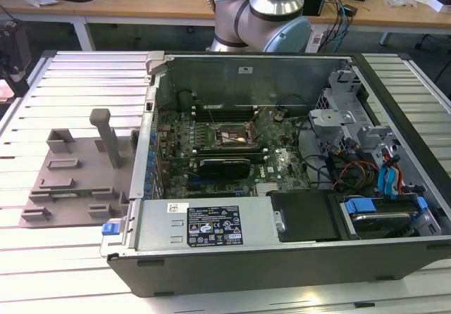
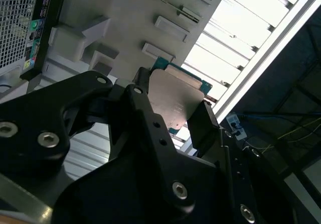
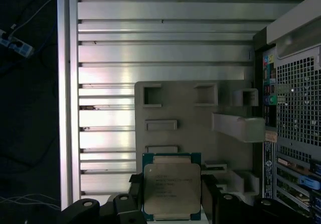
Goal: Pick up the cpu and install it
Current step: 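Pick up the cpu and move it towards the insertion slot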
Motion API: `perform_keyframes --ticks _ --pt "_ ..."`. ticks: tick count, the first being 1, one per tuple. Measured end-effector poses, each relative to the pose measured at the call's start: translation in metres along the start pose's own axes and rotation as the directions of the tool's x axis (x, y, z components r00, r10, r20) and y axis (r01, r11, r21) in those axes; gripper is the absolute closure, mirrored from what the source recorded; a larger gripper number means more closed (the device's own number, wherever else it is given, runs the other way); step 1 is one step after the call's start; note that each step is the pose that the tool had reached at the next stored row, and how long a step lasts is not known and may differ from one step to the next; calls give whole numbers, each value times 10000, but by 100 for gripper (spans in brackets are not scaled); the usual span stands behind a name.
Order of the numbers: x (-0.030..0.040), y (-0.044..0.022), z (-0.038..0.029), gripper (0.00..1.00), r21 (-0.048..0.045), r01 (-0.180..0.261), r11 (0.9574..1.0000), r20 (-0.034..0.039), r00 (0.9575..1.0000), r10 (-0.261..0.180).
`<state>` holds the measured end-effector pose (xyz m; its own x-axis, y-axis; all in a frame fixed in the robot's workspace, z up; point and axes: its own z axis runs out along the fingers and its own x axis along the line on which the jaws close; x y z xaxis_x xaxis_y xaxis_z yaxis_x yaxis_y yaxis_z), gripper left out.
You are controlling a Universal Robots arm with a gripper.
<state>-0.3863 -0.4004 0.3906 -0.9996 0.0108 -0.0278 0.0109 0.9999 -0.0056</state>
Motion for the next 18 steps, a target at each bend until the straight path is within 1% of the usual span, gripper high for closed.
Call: perform_keyframes --ticks 2,5,7,12,14,18 --pt "-21 0 1 45 1 0 10000 0 10000 0" --pt "-137 2 4 45 3 -1 10000 1 10000 1" --pt "-174 2 5 45 5 0 10000 1 10000 0" --pt "-300 4 9 45 5 -1 10000 1 10000 1" --pt "-334 4 10 45 5 -1 10000 1 10000 1" --pt "-457 5 13 45 5 -1 10000 1 10000 1"
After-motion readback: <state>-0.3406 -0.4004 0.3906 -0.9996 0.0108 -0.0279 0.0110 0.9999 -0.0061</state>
